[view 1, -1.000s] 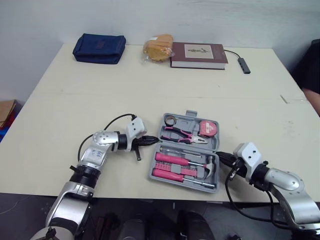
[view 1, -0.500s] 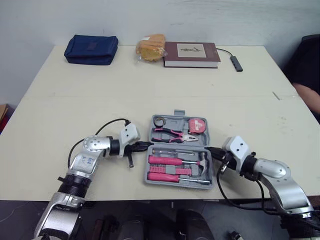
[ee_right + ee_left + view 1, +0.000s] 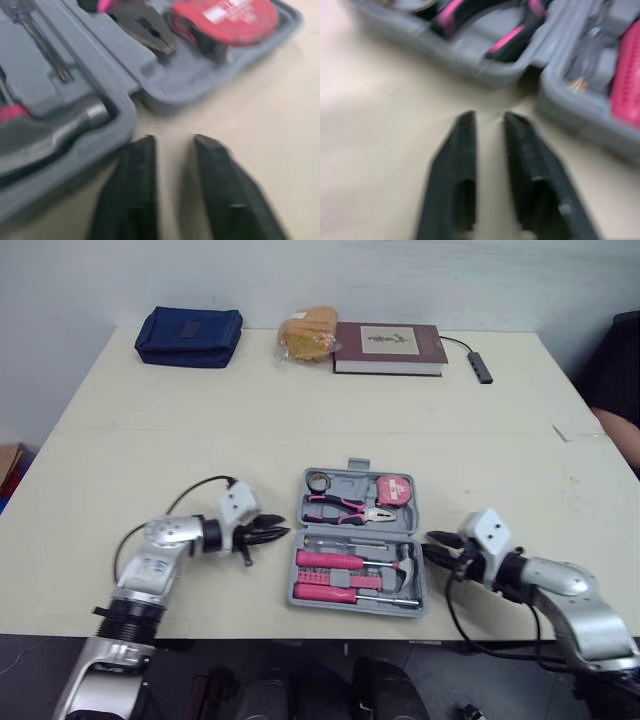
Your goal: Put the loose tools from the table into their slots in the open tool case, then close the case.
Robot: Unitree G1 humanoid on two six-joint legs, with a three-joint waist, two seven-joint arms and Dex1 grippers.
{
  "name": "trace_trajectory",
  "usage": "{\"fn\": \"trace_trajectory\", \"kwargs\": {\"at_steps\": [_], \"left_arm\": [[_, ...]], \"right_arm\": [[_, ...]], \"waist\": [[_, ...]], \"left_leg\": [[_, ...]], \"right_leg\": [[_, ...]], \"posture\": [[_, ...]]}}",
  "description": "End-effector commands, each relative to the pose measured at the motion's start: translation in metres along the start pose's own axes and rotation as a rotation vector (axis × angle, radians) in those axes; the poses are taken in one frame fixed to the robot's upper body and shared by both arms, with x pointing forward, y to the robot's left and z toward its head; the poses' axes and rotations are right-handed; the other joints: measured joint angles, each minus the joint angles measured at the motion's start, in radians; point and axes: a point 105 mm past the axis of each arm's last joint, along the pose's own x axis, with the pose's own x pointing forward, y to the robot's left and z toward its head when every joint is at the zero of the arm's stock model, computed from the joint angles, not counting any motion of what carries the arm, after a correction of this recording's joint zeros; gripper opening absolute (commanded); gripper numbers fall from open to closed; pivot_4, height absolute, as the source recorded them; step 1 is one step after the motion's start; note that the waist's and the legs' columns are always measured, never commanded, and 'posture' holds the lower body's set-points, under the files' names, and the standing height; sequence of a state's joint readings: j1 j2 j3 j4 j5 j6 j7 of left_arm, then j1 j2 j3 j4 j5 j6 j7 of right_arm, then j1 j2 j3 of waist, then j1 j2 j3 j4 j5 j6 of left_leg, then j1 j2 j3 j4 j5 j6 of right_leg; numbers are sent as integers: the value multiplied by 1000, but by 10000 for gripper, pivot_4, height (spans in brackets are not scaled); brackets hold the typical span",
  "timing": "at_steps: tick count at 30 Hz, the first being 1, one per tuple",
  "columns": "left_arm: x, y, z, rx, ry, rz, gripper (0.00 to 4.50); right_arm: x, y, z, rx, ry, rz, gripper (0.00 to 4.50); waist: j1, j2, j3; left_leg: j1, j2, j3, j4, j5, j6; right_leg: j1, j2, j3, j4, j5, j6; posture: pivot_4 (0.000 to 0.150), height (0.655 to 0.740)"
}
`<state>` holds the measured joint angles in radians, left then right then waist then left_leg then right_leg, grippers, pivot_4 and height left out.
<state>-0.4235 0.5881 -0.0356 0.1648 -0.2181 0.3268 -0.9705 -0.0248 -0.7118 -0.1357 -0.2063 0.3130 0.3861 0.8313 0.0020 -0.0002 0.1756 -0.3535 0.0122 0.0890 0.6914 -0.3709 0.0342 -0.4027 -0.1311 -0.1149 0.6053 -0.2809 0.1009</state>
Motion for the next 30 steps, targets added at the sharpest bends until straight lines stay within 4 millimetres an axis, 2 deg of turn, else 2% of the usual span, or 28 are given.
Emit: {"fn": "trace_trajectory", "kwargs": {"at_steps": [1,3,4,5,7,9,13,17,24,30], "left_arm": [[-22,6,31,2,-79,-8,27185],[-28,11,45,-56,-95,-5,35728],[-29,13,53,-150,-84,-8,40080],[-29,15,58,-274,-36,-9,44506],[-25,14,62,-393,68,10,44506],[-18,10,68,-401,121,13,44506],[6,9,78,-374,160,89,44506],[32,8,83,-340,159,144,44506],[43,10,81,-311,171,185,44506],[46,10,79,-286,188,212,44506]], "right_arm": [[-30,-11,33,14,-82,-23,33560],[-39,-18,38,110,-59,-62,42436],[-42,-22,46,190,-31,-68,44999],[-43,-25,56,294,-14,-63,45000],[-40,-24,74,453,3,-17,45000],[-36,-20,82,546,63,22,45000],[-19,-17,80,549,172,-5,45000],[4,-14,85,533,200,-16,45000],[18,-26,78,549,259,-138,45000],[27,-27,75,559,288,-169,45000]], "waist": [[0,0,0],[4,0,0],[6,-1,1],[5,-1,2],[2,-2,5],[-4,-1,5],[3,-1,5],[5,-1,6],[10,-1,6],[10,-1,6]], "left_leg": [[0,0,0,0,0,0],[0,0,0,0,0,0],[0,0,0,1,0,0],[0,0,-1,3,0,0],[-1,0,-2,7,0,0],[-1,0,-3,6,0,0],[-3,0,-3,0,0,-2],[-15,-4,-2,2,1,0],[-18,-6,4,6,4,3],[-17,-8,4,6,6,2]], "right_leg": [[0,0,0,0,0,0],[0,0,0,0,0,0],[1,0,0,0,0,0],[1,0,0,2,0,0],[0,-1,1,5,1,0],[-1,-1,1,5,1,-1],[-4,0,-1,4,-1,-3],[-15,4,-3,5,0,-2],[-19,4,-4,8,3,3],[-19,3,-3,11,3,4]], "posture": [[1500,7400],[1500,7400],[1500,7400],[1500,7400],[1500,7400],[1500,7400],[1500,7400],[1500,7400],[1500,7400],[1500,7400]]}}
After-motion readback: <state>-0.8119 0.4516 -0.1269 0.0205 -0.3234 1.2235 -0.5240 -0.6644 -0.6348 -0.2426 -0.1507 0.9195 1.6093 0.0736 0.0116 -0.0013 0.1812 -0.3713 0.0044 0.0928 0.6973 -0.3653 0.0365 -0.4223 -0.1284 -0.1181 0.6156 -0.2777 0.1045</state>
